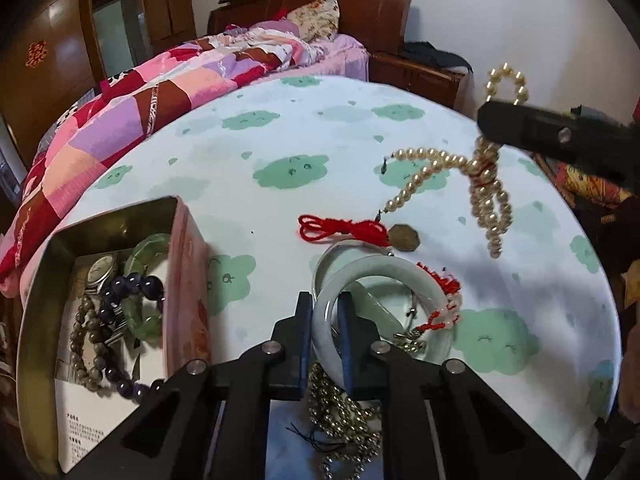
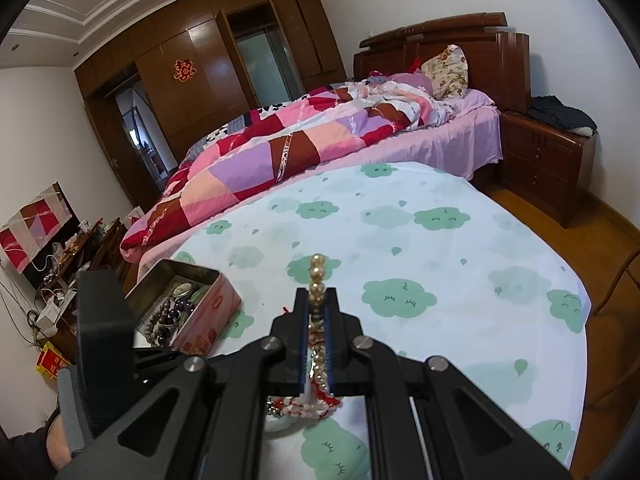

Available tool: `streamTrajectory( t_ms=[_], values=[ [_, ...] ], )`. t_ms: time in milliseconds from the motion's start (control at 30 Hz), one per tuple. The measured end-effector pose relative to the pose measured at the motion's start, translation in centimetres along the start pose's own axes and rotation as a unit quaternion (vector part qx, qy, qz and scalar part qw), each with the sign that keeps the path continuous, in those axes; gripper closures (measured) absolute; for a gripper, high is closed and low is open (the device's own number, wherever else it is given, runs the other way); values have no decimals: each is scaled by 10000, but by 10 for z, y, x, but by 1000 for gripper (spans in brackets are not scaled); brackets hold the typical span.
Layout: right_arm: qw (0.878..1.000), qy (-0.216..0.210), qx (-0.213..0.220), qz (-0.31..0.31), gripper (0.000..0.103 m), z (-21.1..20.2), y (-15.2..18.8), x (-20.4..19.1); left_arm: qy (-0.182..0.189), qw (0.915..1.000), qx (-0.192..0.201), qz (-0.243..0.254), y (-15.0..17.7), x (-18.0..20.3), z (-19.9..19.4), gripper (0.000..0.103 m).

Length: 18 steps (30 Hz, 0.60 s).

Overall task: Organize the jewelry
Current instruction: 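Grasp and lift the white bangle with the left tool while the right tool holds the pearls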

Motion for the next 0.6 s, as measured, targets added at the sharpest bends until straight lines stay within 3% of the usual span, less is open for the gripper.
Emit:
streamTrajectory(
  t_ms=[600],
  values=[
    [10000,-6,83,6,94,-5,-3,-1,403,9955,835,-206,-11,3,-70,92]
  ],
)
Point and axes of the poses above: each gripper's, at about its wrist camera, not at the fingertips, and z roughly the way its jaws point, x to its right, y to its underside, the point moved 1 cm from there along z, roughly the way its jaws point, and after that the axes turned 7 degrees about -z, right-handed, at the moved point
